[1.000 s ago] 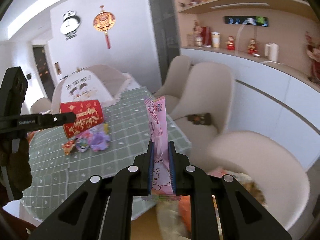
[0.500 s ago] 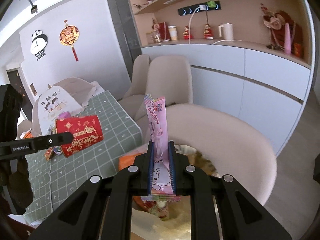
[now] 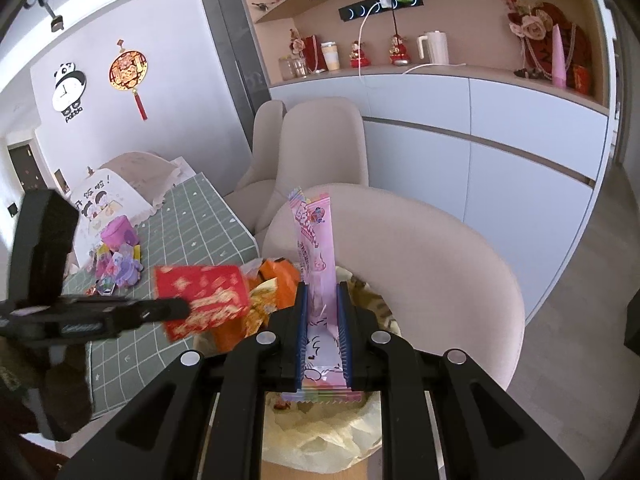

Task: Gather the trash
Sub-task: 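Carry the red cup and pink candy stick to the bin and release both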

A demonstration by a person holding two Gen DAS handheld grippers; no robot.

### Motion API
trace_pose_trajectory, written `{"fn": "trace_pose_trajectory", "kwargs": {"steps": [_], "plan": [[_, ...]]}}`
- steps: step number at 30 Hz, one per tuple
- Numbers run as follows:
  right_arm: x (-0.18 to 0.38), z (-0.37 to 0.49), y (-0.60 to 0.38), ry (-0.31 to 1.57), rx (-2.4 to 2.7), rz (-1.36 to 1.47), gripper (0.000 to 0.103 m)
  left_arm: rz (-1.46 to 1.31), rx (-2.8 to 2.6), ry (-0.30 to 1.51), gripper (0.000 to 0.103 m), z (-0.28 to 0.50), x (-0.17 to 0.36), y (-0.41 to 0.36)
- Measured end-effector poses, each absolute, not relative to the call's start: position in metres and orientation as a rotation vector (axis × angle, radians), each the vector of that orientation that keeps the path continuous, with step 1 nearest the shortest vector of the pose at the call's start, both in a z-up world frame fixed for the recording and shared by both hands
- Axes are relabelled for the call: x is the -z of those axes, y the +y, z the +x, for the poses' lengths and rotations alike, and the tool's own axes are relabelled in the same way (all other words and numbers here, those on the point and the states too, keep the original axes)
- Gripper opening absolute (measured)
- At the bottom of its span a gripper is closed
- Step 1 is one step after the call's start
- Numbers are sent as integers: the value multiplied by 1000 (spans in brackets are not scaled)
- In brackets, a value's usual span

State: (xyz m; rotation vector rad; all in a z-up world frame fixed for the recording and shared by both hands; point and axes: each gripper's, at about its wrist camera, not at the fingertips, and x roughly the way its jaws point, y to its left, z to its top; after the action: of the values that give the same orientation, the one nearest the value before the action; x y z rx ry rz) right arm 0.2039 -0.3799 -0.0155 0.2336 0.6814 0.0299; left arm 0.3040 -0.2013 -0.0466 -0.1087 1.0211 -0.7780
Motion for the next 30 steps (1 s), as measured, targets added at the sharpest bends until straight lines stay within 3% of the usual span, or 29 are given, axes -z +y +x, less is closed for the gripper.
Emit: {"fn": "trace_pose_trajectory", "kwargs": {"steps": [7,18,26,27,28,30], "plan": [[28,191,-387,707,-30,243,15,-75,703,1014,4,321,66,-216],[46,189,-411,731,8,287,15,-47,767,1201,3,325,122,-274],[54,202,-416,750,-5,303,15,-97,792,1239,5,320,129,-261],[54,203,-413,749,-12,302,15,-103,813,1232,10,314,125,-259],[54,206,-411,749,-17,299,15,-98,829,1216,26,310,119,-256],[56,210,-407,749,-30,296,15,-84,858,1180,45,300,108,-252]]}}
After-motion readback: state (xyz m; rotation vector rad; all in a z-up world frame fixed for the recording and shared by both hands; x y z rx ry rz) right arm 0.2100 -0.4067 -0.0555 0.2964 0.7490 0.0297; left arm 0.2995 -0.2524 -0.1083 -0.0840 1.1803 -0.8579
